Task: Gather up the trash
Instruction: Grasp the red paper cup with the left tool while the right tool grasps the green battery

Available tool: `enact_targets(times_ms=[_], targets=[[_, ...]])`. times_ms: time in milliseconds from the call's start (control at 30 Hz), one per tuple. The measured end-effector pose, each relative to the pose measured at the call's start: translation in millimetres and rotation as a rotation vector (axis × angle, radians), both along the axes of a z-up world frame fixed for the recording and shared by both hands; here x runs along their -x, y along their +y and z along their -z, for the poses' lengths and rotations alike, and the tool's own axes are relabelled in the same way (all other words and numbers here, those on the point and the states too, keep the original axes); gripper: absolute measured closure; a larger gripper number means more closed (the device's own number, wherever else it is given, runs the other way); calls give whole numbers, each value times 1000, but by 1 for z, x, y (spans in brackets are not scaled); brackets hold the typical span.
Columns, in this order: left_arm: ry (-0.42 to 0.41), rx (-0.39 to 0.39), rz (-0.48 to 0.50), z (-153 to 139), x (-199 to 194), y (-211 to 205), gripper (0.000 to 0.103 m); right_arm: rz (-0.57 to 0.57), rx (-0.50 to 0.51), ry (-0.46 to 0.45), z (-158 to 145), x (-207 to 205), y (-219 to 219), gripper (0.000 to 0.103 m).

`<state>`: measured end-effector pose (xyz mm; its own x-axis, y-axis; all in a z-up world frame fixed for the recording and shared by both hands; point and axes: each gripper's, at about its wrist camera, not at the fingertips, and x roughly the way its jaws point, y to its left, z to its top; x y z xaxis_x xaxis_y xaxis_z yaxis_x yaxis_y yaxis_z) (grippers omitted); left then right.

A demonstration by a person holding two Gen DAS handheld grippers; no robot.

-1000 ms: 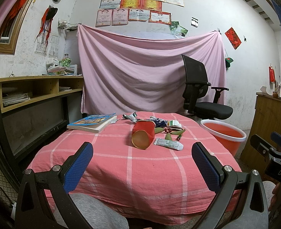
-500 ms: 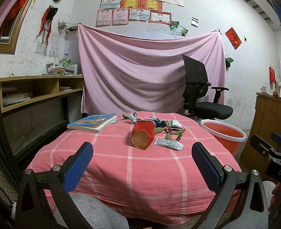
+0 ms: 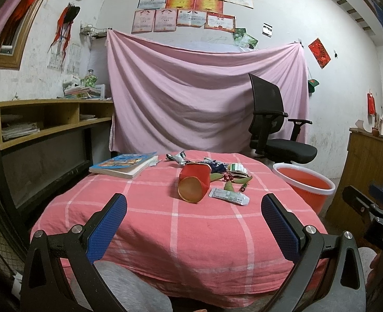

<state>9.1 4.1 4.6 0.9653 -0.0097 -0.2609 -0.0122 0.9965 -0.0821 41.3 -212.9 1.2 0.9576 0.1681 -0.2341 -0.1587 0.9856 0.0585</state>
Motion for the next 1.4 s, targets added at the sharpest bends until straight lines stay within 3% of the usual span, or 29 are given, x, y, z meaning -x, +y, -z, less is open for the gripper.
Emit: enact_targets(times_ms=[233, 533, 700, 833, 933, 1167, 1367, 1400], targets=[[-49, -13, -31, -4, -18, 2, 2, -5, -31, 26, -2, -15, -2, 0], [-85, -25, -52, -6, -92, 10, 2, -3, -58, 7, -10, -67, -2, 0], [-61, -59, -42, -2, -131, 15, 2, -13, -46, -39, -17, -102, 1, 0], [-21, -35, -32, 5, -159, 24, 2, -60, -26, -34, -22, -134, 6, 0], [20, 0, -19, 10, -173, 32, 2, -88, -4, 12, -22, -161, 13, 0], [153, 69, 55, 24, -196, 39, 2, -140, 28, 212, -4, -198, 30, 0], [234, 69, 58, 30, -207, 34, 2, -181, 48, 315, 9, -211, 41, 1], [253, 64, 62, 33, -209, 33, 2, -183, 54, 332, 12, -212, 44, 5]])
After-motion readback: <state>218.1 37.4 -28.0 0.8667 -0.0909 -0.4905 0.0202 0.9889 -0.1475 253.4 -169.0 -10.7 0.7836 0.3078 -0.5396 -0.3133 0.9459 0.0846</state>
